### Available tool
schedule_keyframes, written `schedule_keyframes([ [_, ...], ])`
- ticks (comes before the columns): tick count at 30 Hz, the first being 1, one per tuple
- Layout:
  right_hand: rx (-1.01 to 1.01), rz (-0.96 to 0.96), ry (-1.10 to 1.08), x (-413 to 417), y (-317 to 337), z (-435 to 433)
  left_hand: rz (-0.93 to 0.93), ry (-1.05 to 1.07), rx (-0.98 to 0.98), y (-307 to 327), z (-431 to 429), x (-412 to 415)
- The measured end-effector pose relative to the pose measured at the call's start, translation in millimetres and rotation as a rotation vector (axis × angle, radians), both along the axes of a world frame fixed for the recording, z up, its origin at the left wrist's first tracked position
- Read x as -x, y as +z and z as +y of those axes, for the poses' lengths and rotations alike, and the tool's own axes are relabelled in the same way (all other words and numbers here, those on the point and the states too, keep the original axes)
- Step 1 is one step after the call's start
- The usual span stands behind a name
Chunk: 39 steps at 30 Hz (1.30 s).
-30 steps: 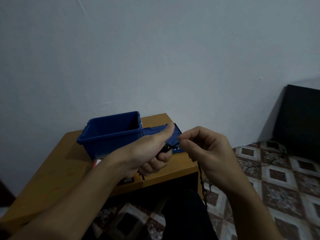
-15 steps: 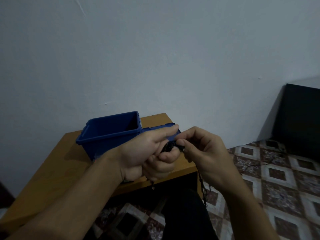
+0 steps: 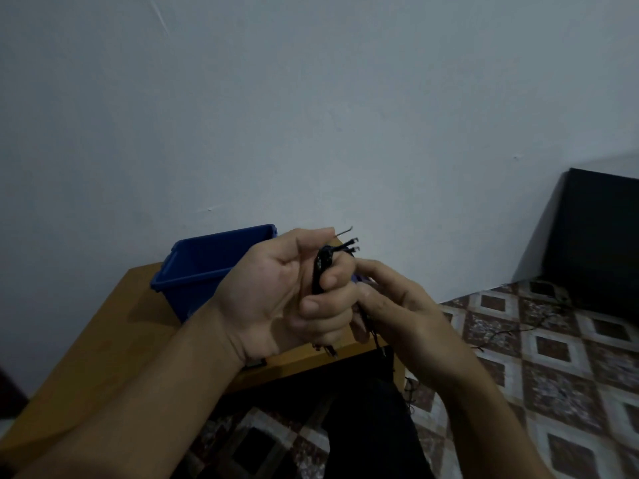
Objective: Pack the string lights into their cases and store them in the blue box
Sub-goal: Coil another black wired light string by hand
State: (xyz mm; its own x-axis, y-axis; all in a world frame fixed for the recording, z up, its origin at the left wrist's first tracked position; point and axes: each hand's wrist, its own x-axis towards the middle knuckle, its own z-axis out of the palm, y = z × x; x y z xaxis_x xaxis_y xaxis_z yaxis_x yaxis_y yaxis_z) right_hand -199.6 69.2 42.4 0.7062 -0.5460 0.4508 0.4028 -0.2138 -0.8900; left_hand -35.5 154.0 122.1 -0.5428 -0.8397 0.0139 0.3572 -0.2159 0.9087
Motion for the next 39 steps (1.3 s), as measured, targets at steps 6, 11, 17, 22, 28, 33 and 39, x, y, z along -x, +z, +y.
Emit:
schedule_keyframes([
  [6,0.070,0.048,-0.135,-4.5,-1.3,2.1,0.017,0.135,0.046,3.4,1.0,1.9],
  [11,0.085,0.186,-0.123,-5.8,1.2,7.8,0.095,0.198,0.032,1.9,1.4,4.1],
  [17,0.048,0.350,-0.065,-4.6,-0.4,6.8,0.164,0.407,0.042,3.0,0.1,10.9],
  [22,0.098,0.412,-0.082,-1.2,2.2,6.4,0.114,0.617,0.080,1.9,-1.2,17.4],
  [28,0.112,0.450,-0.086,4.1,8.7,9.9,0.035,0.796,0.102,0.5,-6.6,19.1],
  [33,0.109,0.491,-0.032,6.8,11.5,11.7,0.112,0.894,0.131,-3.2,-11.7,17.1],
  [39,0.135,0.530,-0.084,5.2,12.4,11.9,0.168,0.941,0.157,-3.3,-15.3,17.7],
])
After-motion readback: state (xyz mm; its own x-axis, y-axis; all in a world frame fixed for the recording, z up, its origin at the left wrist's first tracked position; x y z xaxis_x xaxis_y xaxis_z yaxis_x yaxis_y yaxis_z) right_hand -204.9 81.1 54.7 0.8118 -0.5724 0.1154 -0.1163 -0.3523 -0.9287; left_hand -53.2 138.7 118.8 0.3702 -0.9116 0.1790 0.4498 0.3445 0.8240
